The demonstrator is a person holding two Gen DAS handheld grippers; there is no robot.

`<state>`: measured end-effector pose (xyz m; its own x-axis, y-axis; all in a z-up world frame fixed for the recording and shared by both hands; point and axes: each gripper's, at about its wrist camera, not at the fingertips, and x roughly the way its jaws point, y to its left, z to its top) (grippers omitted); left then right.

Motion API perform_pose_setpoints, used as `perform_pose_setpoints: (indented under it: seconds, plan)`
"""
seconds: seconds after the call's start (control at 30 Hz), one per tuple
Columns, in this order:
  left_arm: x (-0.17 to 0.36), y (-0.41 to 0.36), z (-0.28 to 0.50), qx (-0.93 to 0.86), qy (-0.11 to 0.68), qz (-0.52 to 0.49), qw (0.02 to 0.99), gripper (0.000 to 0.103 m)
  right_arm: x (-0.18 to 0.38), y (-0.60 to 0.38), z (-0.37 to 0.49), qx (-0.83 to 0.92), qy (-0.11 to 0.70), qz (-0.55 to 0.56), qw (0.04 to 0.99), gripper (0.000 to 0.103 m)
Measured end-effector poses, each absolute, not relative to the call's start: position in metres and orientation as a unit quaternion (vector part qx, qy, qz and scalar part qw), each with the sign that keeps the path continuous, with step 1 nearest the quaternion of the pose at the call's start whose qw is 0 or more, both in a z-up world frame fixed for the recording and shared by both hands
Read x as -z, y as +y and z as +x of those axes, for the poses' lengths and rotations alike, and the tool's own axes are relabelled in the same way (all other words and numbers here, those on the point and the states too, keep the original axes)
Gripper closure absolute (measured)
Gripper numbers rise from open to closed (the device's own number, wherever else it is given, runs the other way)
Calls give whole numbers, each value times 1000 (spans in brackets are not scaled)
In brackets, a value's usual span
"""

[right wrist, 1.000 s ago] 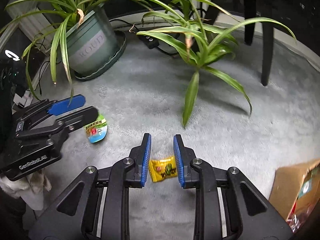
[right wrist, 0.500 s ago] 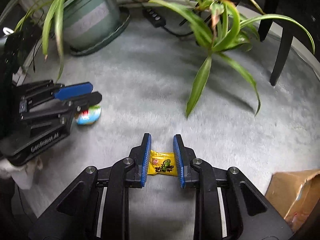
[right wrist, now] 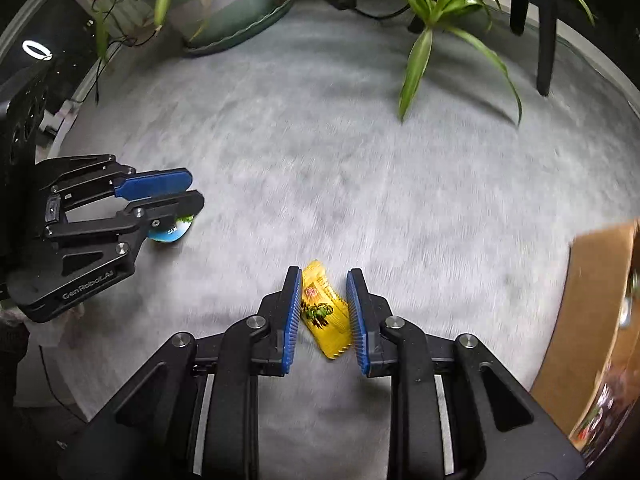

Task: Organize snacks
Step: 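Grasp the yellow candy with the right tool while the left tool grasps the round cup snack, then carry the yellow candy and cup snack into the box and open both tools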

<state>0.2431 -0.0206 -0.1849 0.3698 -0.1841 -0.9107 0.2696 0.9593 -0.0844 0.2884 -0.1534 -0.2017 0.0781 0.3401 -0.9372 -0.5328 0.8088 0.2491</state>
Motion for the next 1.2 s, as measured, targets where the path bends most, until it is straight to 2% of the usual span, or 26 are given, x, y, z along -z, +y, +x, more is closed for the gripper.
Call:
perform_pose_setpoints:
  seconds: [0.37,0.6,0.63,0.67,0.7,0.77,0.87,1.03,1.13,1.2]
  plan:
    - [181,-33,173,151,539,18,828,86,196,-172,226,-325,590,-70,736,79]
    - [151,-3,124,107,483,-52,868,82,172,-209,202,-330,556,-45,761,78]
    - [149,1,116,102,477,-65,870,81,170,-206,198,-328,553,-51,764,69]
    - [148,4,113,99,475,-75,871,78,169,-204,196,-324,547,-60,769,53]
    - [148,4,107,100,473,-81,872,74,170,-200,195,-325,540,-67,773,48]
    - [152,-1,98,96,473,-69,873,67,171,-191,193,-333,535,-78,773,46]
    - [162,-10,102,87,487,-46,868,67,175,-181,192,-330,531,-101,774,46]
    - [168,-14,111,84,495,-72,862,66,184,-169,195,-331,527,-127,772,46]
    - [172,-17,112,79,500,-68,860,58,188,-163,198,-332,527,-136,770,46]
    - [175,-22,115,74,501,-56,860,58,192,-160,201,-331,530,-142,768,46]
